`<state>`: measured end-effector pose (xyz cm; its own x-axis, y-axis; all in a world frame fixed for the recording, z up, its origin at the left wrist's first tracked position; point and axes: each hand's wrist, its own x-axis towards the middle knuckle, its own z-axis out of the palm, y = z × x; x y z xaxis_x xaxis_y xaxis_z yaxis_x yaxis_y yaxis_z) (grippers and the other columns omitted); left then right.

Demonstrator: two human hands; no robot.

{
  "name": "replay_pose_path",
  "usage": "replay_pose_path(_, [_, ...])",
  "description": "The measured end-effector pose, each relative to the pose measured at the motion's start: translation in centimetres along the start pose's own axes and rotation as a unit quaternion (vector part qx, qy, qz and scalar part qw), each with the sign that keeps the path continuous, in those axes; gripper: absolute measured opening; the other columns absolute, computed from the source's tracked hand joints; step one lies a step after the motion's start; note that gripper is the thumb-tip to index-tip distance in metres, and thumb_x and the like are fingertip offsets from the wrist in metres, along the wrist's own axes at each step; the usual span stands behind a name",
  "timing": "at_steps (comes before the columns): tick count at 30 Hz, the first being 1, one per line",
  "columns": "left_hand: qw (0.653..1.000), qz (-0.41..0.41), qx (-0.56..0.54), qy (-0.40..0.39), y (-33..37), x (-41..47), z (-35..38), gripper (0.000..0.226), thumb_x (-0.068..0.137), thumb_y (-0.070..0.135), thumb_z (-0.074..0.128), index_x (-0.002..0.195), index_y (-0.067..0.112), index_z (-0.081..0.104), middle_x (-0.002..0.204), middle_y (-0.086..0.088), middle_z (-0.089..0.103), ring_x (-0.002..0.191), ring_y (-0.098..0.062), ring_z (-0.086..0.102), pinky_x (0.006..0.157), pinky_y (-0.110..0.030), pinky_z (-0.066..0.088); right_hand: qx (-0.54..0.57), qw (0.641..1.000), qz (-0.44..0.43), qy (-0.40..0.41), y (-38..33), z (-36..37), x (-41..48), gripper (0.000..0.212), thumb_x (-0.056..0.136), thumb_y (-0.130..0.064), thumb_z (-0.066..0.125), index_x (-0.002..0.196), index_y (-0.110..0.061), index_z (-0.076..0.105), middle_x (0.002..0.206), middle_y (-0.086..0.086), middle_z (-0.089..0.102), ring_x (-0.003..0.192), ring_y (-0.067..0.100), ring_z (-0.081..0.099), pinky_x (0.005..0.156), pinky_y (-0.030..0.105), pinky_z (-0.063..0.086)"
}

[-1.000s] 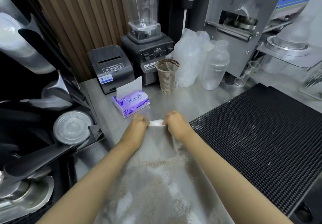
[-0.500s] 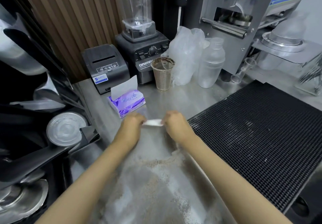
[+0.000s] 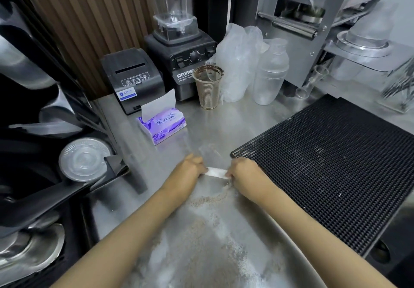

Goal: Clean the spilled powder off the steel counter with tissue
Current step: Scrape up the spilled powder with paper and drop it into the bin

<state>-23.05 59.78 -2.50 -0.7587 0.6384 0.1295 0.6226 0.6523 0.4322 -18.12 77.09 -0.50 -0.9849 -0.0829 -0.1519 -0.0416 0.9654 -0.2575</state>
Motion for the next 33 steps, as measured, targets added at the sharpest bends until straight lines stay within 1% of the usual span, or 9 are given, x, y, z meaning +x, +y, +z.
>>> replay_pose_path(3, [0.996, 0.074, 0.028, -0.048, -0.1, -2.0, 0.2, 0.023, 0.057, -0.003, 0.058, 0.069, 0.011, 0.072, 0.062, -0.001, 0.057, 0.066, -0.014, 0.049, 0.045, -0.022, 0.041, 0.028, 0.999, 0.003, -0.029, -0.6, 0.4, -3.7, 0.018, 0.085, 0.001, 0.045, 0.092, -0.004, 0.061, 0.086, 0.004, 0.052, 0.079, 0.023, 0.057, 0.067, 0.027, 0.049])
replay_pose_path(7, [0.996, 0.088, 0.017, -0.01, 0.8, -3.3, 0.0, 0.02, 0.069, -0.005, 0.061, 0.082, 0.008, 0.07, 0.082, -0.006, 0.06, 0.081, -0.01, 0.037, 0.062, -0.022, 0.036, 0.044, 0.998, -0.012, -0.054, -0.9, -0.2, -4.2, 0.022, 0.08, 0.002, 0.048, 0.091, -0.001, 0.067, 0.09, 0.008, 0.06, 0.083, 0.024, 0.059, 0.071, 0.028, 0.051])
replay_pose_path(10, [0.999, -0.01, 0.016, 0.034, 0.1, -0.1, -0.7, 0.022, 0.083, -0.002, 0.049, 0.096, -0.001, 0.066, 0.105, -0.014, 0.057, 0.101, -0.024, 0.045, 0.072, -0.017, 0.024, 0.027, 1.0, 0.006, 0.0, -0.9, -1.1, -1.1, 0.025, 0.078, 0.005, 0.048, 0.096, 0.0, 0.065, 0.089, 0.006, 0.055, 0.089, 0.024, 0.06, 0.077, 0.032, 0.052])
replay_pose_path(13, [0.993, -0.105, -0.004, 0.048, -0.4, 2.0, -0.2, 0.029, 0.079, 0.015, 0.046, 0.09, -0.004, 0.066, 0.095, -0.015, 0.053, 0.099, -0.032, 0.05, 0.074, -0.025, 0.03, 0.01, 1.0, 0.013, 0.022, -1.0, -1.2, 0.8, 0.025, 0.082, 0.006, 0.043, 0.1, 0.001, 0.059, 0.089, 0.013, 0.05, 0.092, 0.032, 0.059, 0.075, 0.036, 0.046])
replay_pose_path(15, [0.992, -0.123, -0.008, 0.039, 0.2, 2.0, 0.5, 0.015, 0.082, 0.0, 0.052, 0.086, -0.004, 0.066, 0.095, -0.018, 0.054, 0.099, -0.033, 0.05, 0.077, -0.028, 0.033, 0.004, 1.0, 0.025, 0.005, -0.8, -0.9, 0.4, 0.021, 0.082, 0.007, 0.042, 0.098, 0.003, 0.056, 0.094, 0.016, 0.054, 0.088, 0.032, 0.058, 0.069, 0.034, 0.044])
replay_pose_path(19, [1.0, 0.013, -0.02, 0.011, 1.9, -0.6, 1.2, 0.02, 0.065, -0.011, 0.063, 0.077, 0.003, 0.072, 0.073, -0.012, 0.061, 0.074, -0.03, 0.058, 0.063, -0.022, 0.037, 0.008, 0.998, 0.067, -0.002, -0.2, 0.3, -3.7, 0.015, 0.083, 0.002, 0.045, 0.072, -0.008, 0.045, 0.074, 0.003, 0.044, 0.067, 0.018, 0.046, 0.052, 0.023, 0.035])
replay_pose_path(23, [0.994, 0.099, -0.014, -0.041, 3.2, -3.9, 1.0, 0.016, 0.068, -0.002, 0.058, 0.076, 0.003, 0.071, 0.073, -0.01, 0.06, 0.073, -0.026, 0.055, 0.063, -0.025, 0.041, 0.027, 0.999, 0.043, -0.014, -1.2, 1.3, -8.3, 0.016, 0.085, -0.011, 0.045, 0.086, -0.005, 0.06, 0.064, -0.009, 0.031, 0.055, 0.007, 0.035, 0.044, 0.013, 0.023])
replay_pose_path(28, [0.998, -0.009, -0.055, 0.034, -0.9, -3.1, -2.4, 0.025, 0.061, -0.007, 0.056, 0.078, 0.003, 0.072, 0.081, -0.002, 0.061, 0.08, -0.014, 0.051, 0.063, -0.013, 0.032, 0.065, 0.997, -0.021, 0.022, -3.7, -1.6, -3.4, 0.025, 0.084, -0.007, 0.05, 0.099, -0.009, 0.07, 0.092, 0.01, 0.059, 0.08, 0.026, 0.058, 0.068, 0.028, 0.047])
replay_pose_path(33, [0.979, -0.17, -0.013, 0.111, -5.1, 0.3, -4.0, 0.028, 0.076, -0.008, 0.044, 0.085, -0.005, 0.07, 0.093, -0.023, 0.064, 0.09, -0.03, 0.055, 0.077, -0.027, 0.038, 0.049, 0.995, -0.071, 0.051, -5.6, -1.3, 6.4, 0.042, 0.085, 0.003, 0.045, 0.118, -0.016, 0.062, 0.114, 0.019, 0.054, 0.105, 0.036, 0.055, 0.088, 0.034, 0.042])
